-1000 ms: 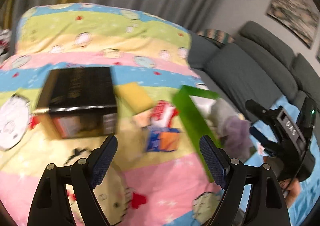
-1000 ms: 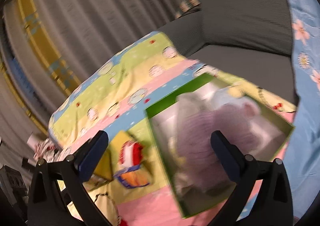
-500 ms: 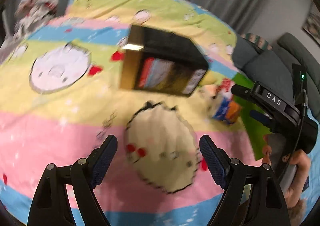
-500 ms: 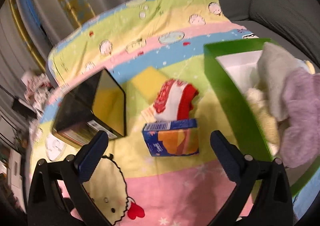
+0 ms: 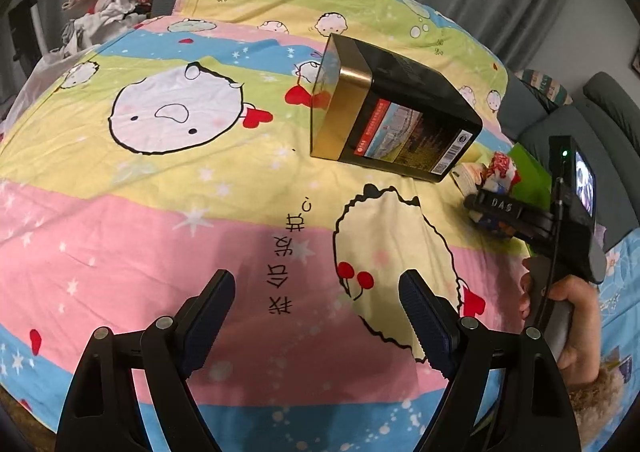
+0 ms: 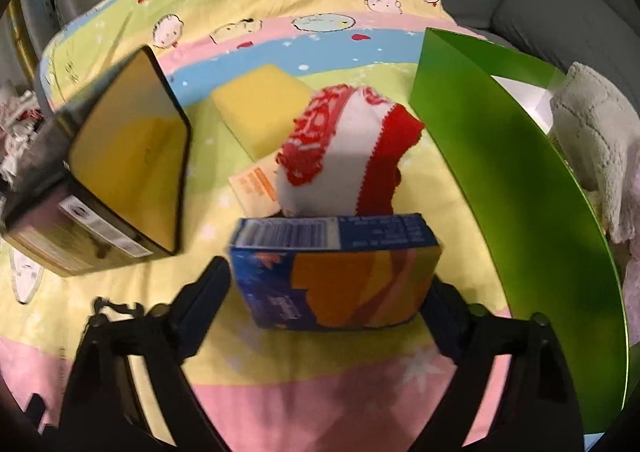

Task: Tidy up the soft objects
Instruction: 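Grasp the blue and orange tissue packet with the right gripper, then lift the tissue packet and carry it over the white box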

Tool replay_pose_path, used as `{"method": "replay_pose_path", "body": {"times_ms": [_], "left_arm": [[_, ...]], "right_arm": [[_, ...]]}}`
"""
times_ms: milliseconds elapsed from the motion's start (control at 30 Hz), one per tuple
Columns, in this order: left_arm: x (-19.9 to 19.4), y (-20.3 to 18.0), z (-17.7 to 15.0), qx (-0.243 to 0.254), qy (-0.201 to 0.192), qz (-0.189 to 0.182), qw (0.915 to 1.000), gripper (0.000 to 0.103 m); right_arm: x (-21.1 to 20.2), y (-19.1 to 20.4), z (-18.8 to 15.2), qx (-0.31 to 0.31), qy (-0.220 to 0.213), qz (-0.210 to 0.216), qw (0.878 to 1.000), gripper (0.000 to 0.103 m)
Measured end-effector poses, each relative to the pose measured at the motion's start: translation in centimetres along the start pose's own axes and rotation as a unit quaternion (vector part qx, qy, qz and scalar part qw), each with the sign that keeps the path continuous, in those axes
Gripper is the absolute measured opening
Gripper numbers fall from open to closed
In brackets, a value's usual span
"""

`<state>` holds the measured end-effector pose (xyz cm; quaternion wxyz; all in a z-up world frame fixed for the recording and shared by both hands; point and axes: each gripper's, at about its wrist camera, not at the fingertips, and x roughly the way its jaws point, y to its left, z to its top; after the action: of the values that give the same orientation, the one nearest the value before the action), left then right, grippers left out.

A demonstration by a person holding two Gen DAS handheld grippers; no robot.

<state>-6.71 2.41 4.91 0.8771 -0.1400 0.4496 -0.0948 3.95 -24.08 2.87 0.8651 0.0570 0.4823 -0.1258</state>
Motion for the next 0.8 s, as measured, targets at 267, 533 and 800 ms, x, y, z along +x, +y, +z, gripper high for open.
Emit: {"method": "replay_pose_path", "body": {"times_ms": [267, 533, 800], "left_arm": [[-0.5, 0.8, 0.0, -0.009, -0.01, 0.015, 0.9998, 0.084], [-1.0, 1.9, 0.0, -0.033, -0.02, 0.002, 0.9993, 0.084], [0.2, 1.4, 0.2, -0.052, -0.002, -0.056, 0.9971, 0.084]], "right_arm": [[-3.9, 1.7, -2.9, -0.028, 0.028, 0.124, 0.991, 0.073], [-4.2, 7.3, -5.7, -0.098, 0.103, 0.242, 0.96, 0.078], [-4.3, 5.1, -4.3, -0.054, 0.077, 0.262, 0.961, 0.09]]}}
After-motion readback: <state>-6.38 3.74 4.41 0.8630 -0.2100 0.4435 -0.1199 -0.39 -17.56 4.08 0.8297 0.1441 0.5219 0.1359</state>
